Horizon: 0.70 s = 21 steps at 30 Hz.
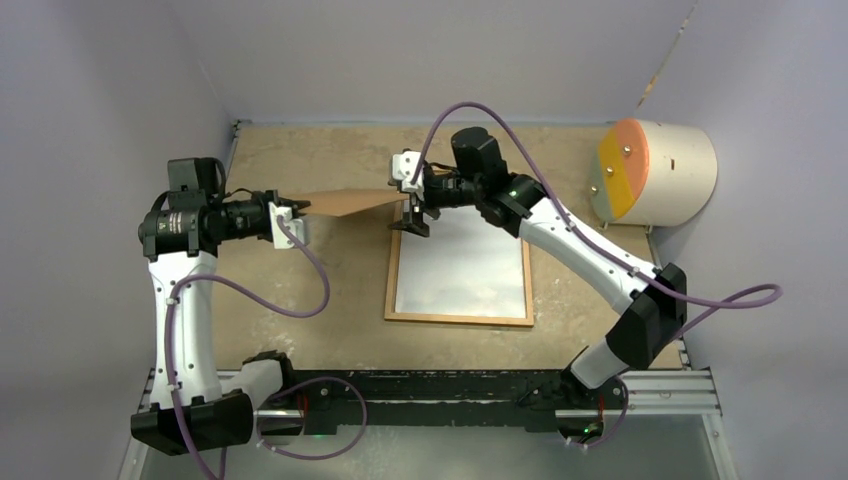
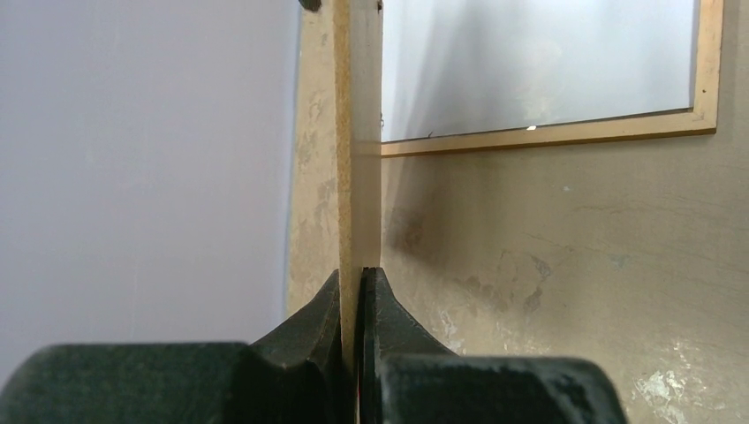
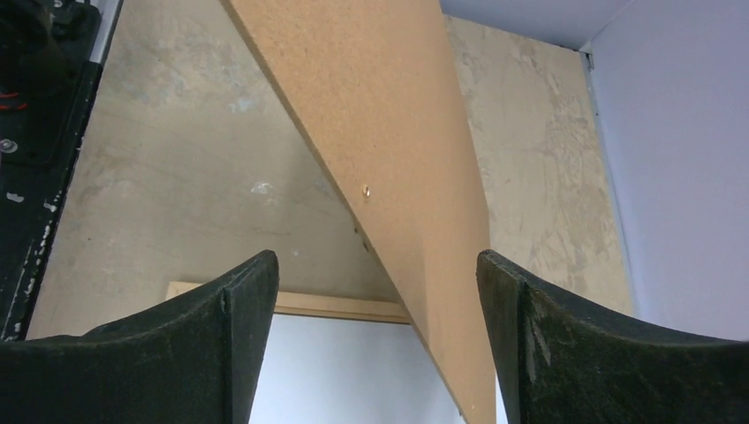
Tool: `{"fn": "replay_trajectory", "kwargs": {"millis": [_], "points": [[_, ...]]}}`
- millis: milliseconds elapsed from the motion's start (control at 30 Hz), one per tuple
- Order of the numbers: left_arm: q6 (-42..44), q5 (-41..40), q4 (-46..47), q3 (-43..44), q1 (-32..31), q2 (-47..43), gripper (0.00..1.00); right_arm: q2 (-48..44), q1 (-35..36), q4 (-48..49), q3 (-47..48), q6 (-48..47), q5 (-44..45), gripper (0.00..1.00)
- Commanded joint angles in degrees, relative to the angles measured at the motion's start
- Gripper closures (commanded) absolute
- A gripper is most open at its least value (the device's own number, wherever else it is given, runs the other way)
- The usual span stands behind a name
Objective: Put the photo into the frame
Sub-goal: Turn over the photo frame item on the photo frame.
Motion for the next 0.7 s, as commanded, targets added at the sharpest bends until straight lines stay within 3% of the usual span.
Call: {"fn": "replay_trajectory", "kwargs": {"millis": [0, 100, 367, 667], "points": [[2.16, 5.07, 2.71, 3.35, 0.00, -0.26, 1.00, 1.85, 0.57, 4.59, -0.14, -2.89, 5.41, 0.19], [2.11, 5.10, 3.15, 3.41, -0.01, -0.26, 1.00, 2.04, 0.82, 8.02, -1.44, -2.79, 7.50, 0.26], [2.04, 4.80, 3.43, 3.49, -0.01, 0.40, 1.00, 3.47, 0.86, 10.43, -1.52, -3.25, 10.82, 0.64], [1.45, 4.75, 4.85, 3.68, 0.00, 1.04, 1.00, 4.79, 0.86, 11.76, -1.75, -3.07, 10.10, 0.72]]}}
